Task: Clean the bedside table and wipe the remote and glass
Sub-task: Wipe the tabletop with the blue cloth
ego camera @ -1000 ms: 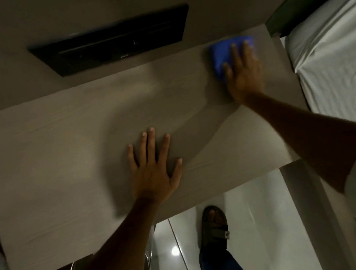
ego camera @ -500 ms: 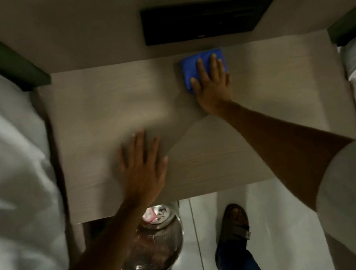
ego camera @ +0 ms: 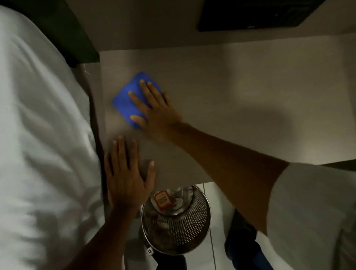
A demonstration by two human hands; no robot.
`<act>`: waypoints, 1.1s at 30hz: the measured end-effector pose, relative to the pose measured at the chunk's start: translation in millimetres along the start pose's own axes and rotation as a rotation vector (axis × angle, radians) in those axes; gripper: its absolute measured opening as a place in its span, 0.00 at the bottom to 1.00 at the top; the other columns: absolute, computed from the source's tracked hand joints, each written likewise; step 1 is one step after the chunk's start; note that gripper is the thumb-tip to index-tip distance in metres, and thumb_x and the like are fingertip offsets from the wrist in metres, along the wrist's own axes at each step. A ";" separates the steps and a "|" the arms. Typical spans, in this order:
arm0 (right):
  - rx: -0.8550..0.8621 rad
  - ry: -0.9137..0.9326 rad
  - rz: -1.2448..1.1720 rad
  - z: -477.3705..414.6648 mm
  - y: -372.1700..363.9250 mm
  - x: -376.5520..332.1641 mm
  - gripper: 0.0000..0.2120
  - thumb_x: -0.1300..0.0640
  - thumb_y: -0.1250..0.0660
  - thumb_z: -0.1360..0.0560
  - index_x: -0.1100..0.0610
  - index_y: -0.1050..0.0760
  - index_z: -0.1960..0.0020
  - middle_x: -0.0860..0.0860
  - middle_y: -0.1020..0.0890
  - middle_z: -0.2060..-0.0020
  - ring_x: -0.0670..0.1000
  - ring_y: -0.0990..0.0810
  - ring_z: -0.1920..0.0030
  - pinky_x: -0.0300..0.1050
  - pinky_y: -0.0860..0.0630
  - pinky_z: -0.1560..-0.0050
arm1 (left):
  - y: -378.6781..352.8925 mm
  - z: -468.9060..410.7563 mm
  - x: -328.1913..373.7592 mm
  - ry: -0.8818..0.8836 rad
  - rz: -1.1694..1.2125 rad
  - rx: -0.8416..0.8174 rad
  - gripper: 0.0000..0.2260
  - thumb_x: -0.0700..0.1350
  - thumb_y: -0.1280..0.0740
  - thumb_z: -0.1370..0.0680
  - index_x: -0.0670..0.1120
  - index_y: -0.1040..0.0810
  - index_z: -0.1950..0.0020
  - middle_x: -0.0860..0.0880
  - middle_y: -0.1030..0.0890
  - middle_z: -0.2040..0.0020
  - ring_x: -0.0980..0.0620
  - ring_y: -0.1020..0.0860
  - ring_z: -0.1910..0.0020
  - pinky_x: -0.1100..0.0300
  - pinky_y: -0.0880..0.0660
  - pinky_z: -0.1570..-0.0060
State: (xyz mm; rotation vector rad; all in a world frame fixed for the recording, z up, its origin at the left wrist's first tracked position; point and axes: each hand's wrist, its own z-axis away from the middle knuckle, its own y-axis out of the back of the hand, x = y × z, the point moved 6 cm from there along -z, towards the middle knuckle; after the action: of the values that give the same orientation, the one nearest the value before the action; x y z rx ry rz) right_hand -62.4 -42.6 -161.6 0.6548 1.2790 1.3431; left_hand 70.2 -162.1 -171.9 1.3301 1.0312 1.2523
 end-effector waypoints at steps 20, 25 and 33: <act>0.064 -0.390 -0.042 58.9 6.3 82.5 0.31 0.39 0.55 0.21 0.49 0.58 0.24 0.58 0.59 0.23 0.59 0.61 0.24 0.57 0.60 0.27 | 15.9 28.6 -3.2 0.071 0.028 -0.108 0.29 0.56 0.47 0.18 0.40 0.44 0.21 0.36 0.42 0.22 0.38 0.43 0.22 0.43 0.47 0.23; -0.084 -0.038 0.011 56.0 -24.8 -26.8 0.30 0.40 0.55 0.20 0.50 0.60 0.24 0.58 0.61 0.23 0.59 0.62 0.24 0.60 0.57 0.25 | 13.5 83.0 -9.4 0.167 0.066 -0.207 0.35 0.60 0.48 0.20 0.38 0.46 0.21 0.36 0.43 0.21 0.39 0.45 0.21 0.46 0.49 0.22; -0.049 0.060 0.087 138.5 -46.6 -33.5 0.29 0.40 0.52 0.21 0.48 0.55 0.24 0.59 0.54 0.23 0.59 0.57 0.24 0.60 0.52 0.25 | 14.4 99.3 -7.3 0.023 0.027 -0.256 0.39 0.64 0.43 0.23 0.40 0.46 0.21 0.36 0.43 0.21 0.38 0.45 0.21 0.42 0.46 0.24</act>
State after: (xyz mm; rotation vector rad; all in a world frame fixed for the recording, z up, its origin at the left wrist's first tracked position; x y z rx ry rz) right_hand 87.4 -40.4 -158.9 0.6465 1.2743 1.4703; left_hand 167.5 -181.9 -155.5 1.1373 0.8391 1.3729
